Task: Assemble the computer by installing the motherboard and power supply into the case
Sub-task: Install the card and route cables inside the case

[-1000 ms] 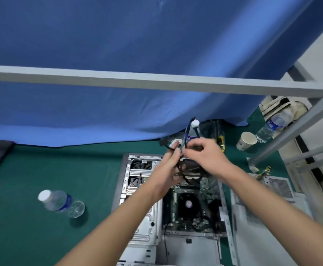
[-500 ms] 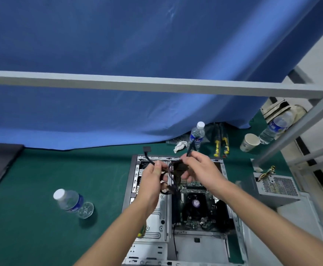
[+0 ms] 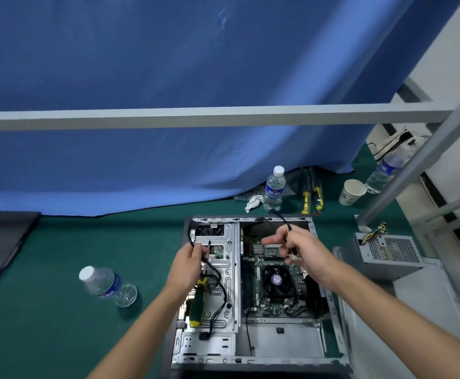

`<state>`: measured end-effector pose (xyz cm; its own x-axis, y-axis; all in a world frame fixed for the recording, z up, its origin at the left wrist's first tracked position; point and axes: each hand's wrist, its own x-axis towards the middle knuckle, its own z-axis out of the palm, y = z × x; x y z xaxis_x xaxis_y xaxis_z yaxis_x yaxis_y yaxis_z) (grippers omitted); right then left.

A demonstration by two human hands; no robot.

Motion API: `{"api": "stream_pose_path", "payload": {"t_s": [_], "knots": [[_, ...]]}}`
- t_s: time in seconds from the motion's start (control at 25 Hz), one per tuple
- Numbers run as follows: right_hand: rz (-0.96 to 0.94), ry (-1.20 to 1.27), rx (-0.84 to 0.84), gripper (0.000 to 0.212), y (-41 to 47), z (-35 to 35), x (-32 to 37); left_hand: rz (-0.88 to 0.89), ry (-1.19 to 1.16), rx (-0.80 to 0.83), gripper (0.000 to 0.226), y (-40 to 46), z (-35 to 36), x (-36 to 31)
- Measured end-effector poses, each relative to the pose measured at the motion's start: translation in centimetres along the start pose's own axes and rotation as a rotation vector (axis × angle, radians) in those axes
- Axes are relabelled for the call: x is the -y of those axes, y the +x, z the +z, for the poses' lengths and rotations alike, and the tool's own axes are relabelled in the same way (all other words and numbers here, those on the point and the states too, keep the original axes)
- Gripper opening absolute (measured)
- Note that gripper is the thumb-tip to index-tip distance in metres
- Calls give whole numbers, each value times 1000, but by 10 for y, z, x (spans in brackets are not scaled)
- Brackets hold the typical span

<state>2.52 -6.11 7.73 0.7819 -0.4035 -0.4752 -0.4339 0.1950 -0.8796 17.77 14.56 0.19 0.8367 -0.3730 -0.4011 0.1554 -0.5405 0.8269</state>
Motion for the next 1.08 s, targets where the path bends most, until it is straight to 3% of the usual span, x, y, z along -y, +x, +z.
{"api": "stream_pose_path", "payload": {"t_s": [0.16,0.36,0.6,0.76,0.84,0.88,0.96,1.0,1.08], "knots": [[-4,17,17,16,-4,-14,-11,103,375,-33,19,14,2,-4],[58,-13,50,23,-1,-23,-34,75,731,67,32,15,14,-9],[101,86,38,14,3,-29,-46,61,1064,87,38,-8,19,-20],[101,143,47,19,1,-35,-53,178,1311,-38,49,-37,39,-36],[86,146,53,19,1,-40,-52,228,1158,-9,49,-44,54,-56],[81,147,59,18,1,-43,-51,169,877,62,50,-46,61,-67],[69,149,78,18,0,-48,-49,-132,-16,278,47,-54,77,-87],[60,139,93,18,-1,-51,-49,-231,-338,297,40,-58,85,-92],[33,102,112,19,-2,-55,-51,-285,-559,211,20,-61,98,-92]]}}
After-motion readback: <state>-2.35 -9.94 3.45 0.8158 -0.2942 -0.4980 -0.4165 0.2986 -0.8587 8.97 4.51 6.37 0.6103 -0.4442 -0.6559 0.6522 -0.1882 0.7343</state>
